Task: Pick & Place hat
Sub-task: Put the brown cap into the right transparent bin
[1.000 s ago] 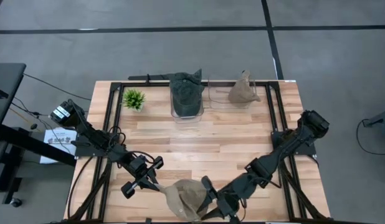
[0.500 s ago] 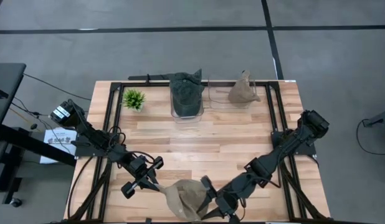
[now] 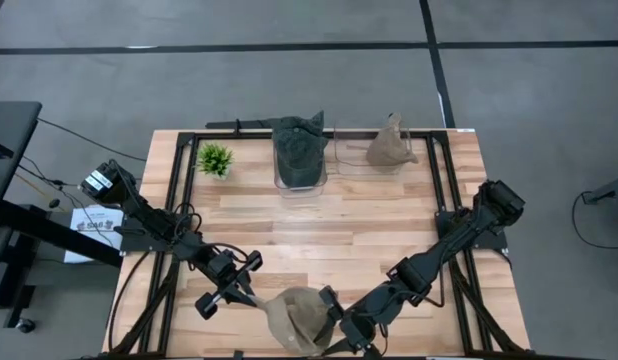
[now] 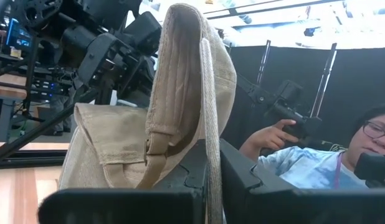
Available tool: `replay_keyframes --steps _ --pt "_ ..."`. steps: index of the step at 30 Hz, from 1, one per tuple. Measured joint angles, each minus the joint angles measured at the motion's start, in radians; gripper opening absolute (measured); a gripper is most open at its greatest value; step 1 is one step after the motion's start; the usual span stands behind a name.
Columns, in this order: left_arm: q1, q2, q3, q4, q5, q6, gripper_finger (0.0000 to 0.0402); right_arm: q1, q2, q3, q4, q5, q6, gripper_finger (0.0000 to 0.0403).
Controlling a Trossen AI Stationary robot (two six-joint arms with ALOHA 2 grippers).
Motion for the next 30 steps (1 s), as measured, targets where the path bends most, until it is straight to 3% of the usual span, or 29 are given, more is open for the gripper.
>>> replay_keyframes --steps 9,17,22,27,30 --pt "0.000 0.000 0.000 0.000 -0.001 0.000 0.0022 -0.001 0.000 0.000 0.023 0.003 0.000 0.0157" --pt "0.000 0.000 0.000 -0.001 -0.016 0.000 0.0022 -0.010 0.000 0.000 0.024 0.035 0.005 0.0140" --pt "0.000 0.000 0.000 -0.002 -0.016 0.000 0.0022 -0.023 0.000 0.000 0.023 0.097 0.050 0.0100" --pt "0.000 0.000 0.000 -0.002 -0.016 -0.002 0.0022 -0.034 0.000 0.000 0.017 0.098 0.058 0.0015" --pt "0.000 0.000 0.000 -0.003 -0.016 -0.003 0.0022 -0.032 0.000 0.000 0.017 0.098 0.058 0.0011"
